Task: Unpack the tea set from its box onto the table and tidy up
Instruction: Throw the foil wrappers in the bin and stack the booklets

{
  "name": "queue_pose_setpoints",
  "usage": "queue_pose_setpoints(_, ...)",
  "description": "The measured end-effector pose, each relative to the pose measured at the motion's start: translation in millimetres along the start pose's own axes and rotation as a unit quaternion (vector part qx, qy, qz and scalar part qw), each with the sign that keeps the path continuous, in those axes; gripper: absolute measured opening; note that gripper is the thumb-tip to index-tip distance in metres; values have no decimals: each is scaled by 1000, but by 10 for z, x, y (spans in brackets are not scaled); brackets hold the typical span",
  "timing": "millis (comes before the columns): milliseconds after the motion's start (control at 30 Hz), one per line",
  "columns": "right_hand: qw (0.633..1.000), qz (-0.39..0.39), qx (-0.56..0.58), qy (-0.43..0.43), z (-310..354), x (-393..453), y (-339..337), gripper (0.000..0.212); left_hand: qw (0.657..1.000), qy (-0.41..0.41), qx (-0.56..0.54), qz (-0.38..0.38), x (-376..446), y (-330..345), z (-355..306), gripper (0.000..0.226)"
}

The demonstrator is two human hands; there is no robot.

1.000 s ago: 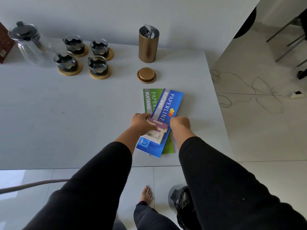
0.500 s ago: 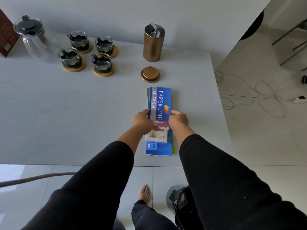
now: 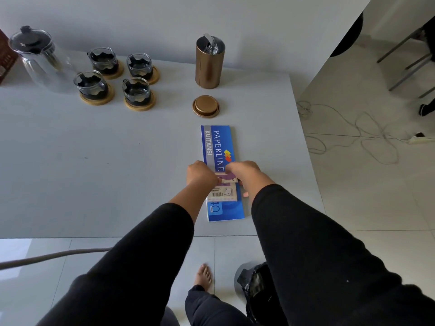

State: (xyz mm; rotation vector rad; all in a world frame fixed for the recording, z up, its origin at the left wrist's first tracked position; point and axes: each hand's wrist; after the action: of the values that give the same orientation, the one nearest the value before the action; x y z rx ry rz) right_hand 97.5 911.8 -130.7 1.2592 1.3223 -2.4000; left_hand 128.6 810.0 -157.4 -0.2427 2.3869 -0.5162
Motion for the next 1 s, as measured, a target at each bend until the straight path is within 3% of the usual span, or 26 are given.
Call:
queue_pose_setpoints(100,998,1,-62,-21,-32,30,24,22,1000,-1,22,7,-25,-17,8,56)
queue_pose_setpoints(433,999,2,-45,24,-32,59,66,25,997,-8,13,71,60,-120,4,49)
queue_pose_setpoints(700,999,-19,17,41,137,258,-185,28,994,-22,-49,100,316,-58,-329,48)
queue_pose_setpoints(1000,988,-42,141,48,466,967,-609,27,995,-7,-55,80,981,198,-1037,45)
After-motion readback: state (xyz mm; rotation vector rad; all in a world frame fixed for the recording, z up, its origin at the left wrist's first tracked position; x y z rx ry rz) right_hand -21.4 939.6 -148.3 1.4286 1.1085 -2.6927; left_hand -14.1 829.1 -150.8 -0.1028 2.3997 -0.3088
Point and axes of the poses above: each hand's wrist, its own x-axis towards the middle knuckle, its own y-axis out of the palm, z = x × y, and after that the axes turned 15 degrees about -x, right-handed
